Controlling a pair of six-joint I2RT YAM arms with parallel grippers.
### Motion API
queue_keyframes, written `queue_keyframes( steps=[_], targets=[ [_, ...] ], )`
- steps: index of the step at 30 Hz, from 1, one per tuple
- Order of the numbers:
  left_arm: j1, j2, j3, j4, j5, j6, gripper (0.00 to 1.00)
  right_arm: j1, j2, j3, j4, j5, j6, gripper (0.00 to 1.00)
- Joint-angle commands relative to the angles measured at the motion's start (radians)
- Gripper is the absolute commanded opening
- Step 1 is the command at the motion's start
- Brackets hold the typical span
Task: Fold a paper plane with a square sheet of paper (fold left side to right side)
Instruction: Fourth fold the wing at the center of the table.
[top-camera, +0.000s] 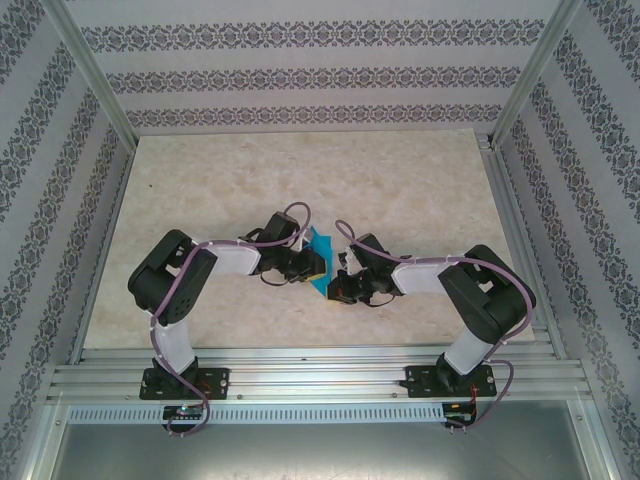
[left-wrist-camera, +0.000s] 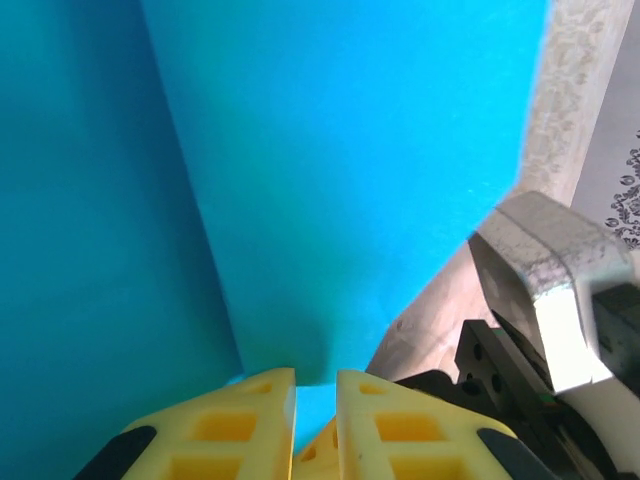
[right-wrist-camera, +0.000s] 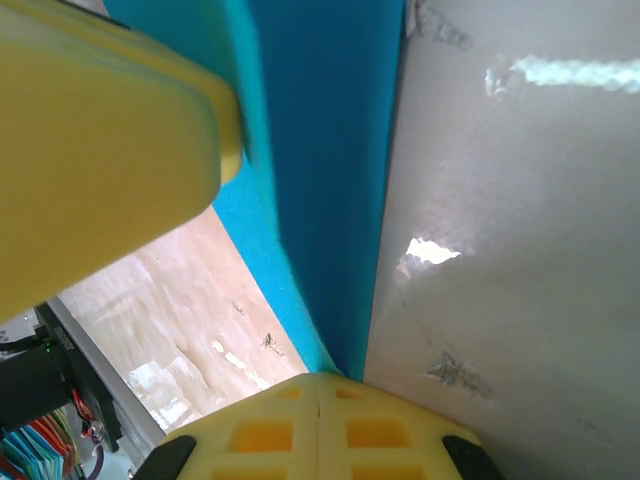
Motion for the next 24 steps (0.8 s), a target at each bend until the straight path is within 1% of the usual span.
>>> queue_keyframes(
  steps=[1, 6, 18, 24],
  targets=[
    [-0.010, 0.018, 0.038, 0.035, -0.024, -0.010, 0.20, -0.007, 0.072, -0.051, -0.194, 0.139, -0.011, 0.01],
    [-0.010, 0.043, 0.059, -0.030, -0.075, 0.017, 0.21, -0.007, 0.069, -0.049, -0.192, 0.141, -0.014, 0.01],
    [0.001, 0.104, 0.092, -0.070, -0.124, 0.046, 0.20, -0.005, 0.056, -0.050, -0.188, 0.134, -0.021, 0.02],
    [0.001, 0.121, 0.081, -0.082, -0.131, 0.051, 0.20, -0.022, -0.100, -0.052, -0.104, 0.105, -0.015, 0.07]
  ],
)
